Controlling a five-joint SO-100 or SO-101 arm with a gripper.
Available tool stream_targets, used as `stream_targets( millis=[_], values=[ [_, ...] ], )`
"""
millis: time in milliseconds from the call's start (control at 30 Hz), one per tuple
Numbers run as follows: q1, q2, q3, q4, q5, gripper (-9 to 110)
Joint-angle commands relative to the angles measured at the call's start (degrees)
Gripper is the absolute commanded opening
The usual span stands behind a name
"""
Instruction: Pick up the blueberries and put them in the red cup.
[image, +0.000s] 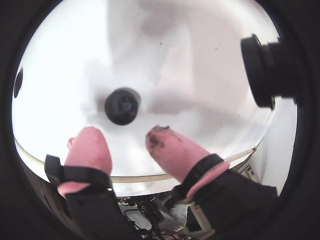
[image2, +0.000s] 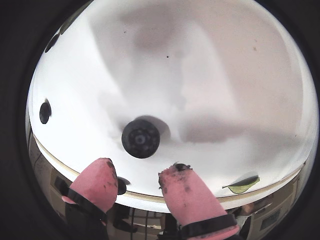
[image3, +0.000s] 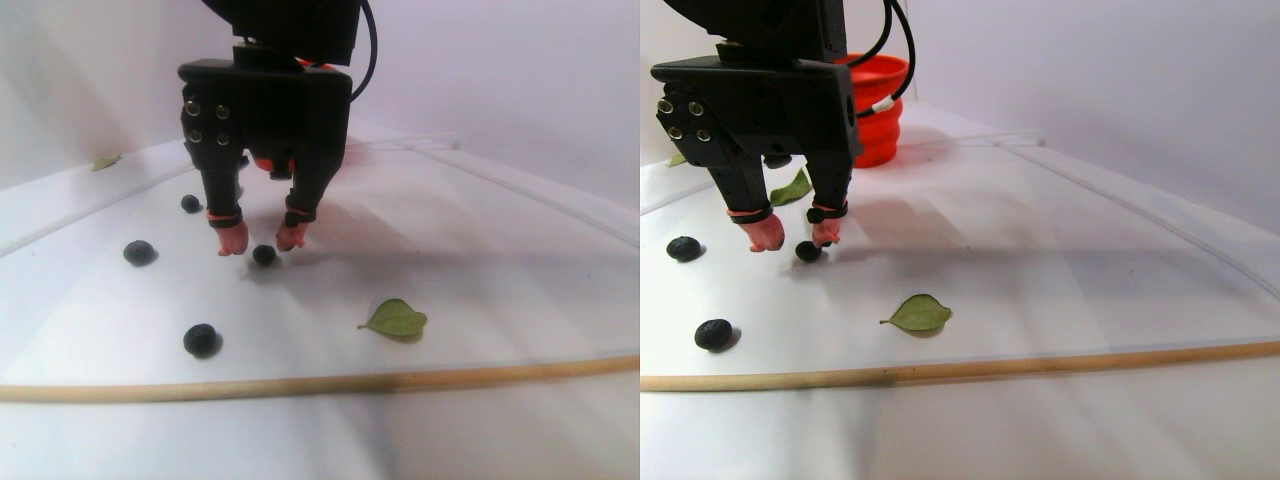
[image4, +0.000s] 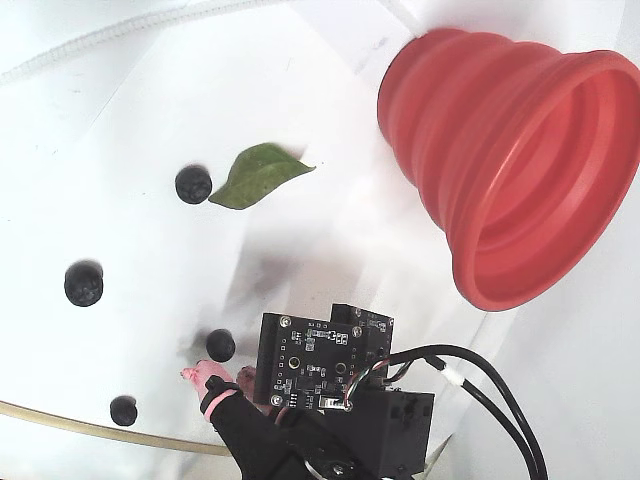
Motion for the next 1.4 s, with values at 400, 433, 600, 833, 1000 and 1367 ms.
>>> stream_targets(
  millis=[400, 433, 600, 833, 1000, 1367],
  values=[
    [-0.3, -4.1, -1.8, -4.8, -1.1, 17],
    [-0.3, -4.4, -1.8, -5.1, -1.1, 17],
    [-0.5, -6.2, -1.8, -7.0, -1.1, 17],
    [-1.0, -7.4, -2.1, -8.2, -0.7, 17],
    [-1.1, -8.5, -2.2, -10.0, -0.5, 17],
    [-0.6, -10.4, -2.0, -12.7, -1.3, 16]
  ],
)
